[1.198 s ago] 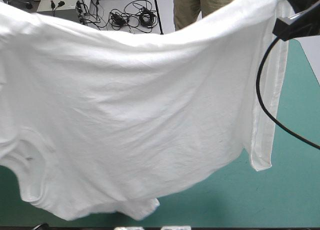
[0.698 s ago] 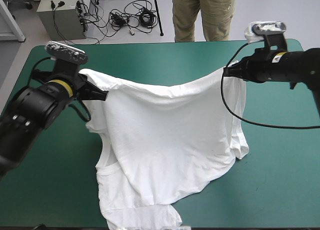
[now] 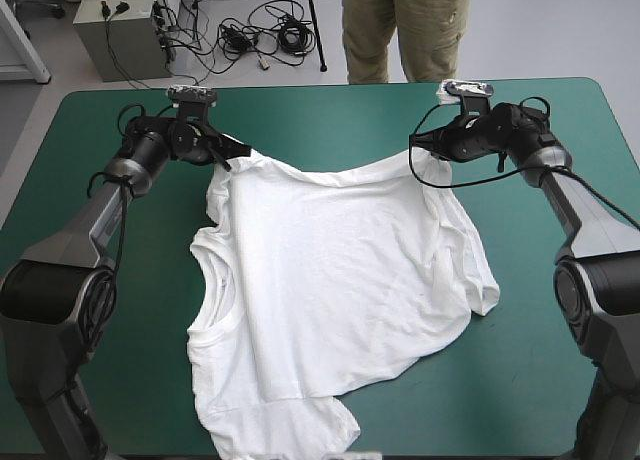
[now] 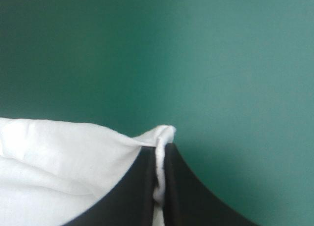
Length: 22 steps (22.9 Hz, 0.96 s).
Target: Fold the cloth
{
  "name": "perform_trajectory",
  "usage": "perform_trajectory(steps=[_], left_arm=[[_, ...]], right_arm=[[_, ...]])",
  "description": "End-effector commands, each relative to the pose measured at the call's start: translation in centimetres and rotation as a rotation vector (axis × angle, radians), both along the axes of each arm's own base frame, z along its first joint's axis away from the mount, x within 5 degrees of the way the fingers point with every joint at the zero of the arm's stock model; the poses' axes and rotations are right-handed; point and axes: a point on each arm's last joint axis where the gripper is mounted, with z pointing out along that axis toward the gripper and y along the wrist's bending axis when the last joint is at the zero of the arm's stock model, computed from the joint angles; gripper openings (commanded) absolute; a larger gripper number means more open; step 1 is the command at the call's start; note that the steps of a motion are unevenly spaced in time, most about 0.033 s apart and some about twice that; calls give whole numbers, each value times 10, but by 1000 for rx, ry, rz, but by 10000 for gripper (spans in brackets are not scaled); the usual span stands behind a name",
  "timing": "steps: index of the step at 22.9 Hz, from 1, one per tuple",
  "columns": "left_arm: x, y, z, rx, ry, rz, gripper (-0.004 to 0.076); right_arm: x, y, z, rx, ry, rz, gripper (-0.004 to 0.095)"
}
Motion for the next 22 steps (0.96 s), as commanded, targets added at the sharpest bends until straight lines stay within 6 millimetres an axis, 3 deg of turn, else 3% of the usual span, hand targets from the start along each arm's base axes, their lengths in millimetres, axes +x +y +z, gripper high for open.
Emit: perform_trajectory(steps=[1, 4, 7, 10, 12, 13, 14, 15, 17, 19, 22], left_arm=[[3, 0, 27, -43, -113, 18, -9], [5, 0, 25, -44, -128, 18, -7], [6, 0, 27, -31, -149, 6, 62], [4, -1, 32, -24, -156, -8, 276], [-7, 1, 52, -21, -163, -12, 541], [-13, 3, 62, -14, -163, -13, 581], [-27, 6, 80, 2, -163, -17, 586], [-35, 9, 89, 26, -155, -20, 577], [-70, 21, 119, 72, -105, -10, 534], [-103, 29, 142, 73, -130, 0, 506], [-153, 36, 156, 63, -148, -1, 503]], right_arm=[[8, -1, 30, 27, -108, -35, -17], [14, -2, 24, 44, -84, -84, 4], [13, -2, 21, 25, -55, -64, 169], [10, -1, 20, 14, -14, -45, 439], [5, -1, 29, -11, 27, -16, 614], [4, -1, 32, -16, 28, -10, 612], [1, -4, 48, -20, -5, -5, 564], [0, -6, 56, -17, -18, -7, 529], [-19, -16, 92, -18, -39, -4, 440], [-37, -23, 113, -15, -45, -6, 427], [-64, -30, 136, -20, -28, 3, 427]])
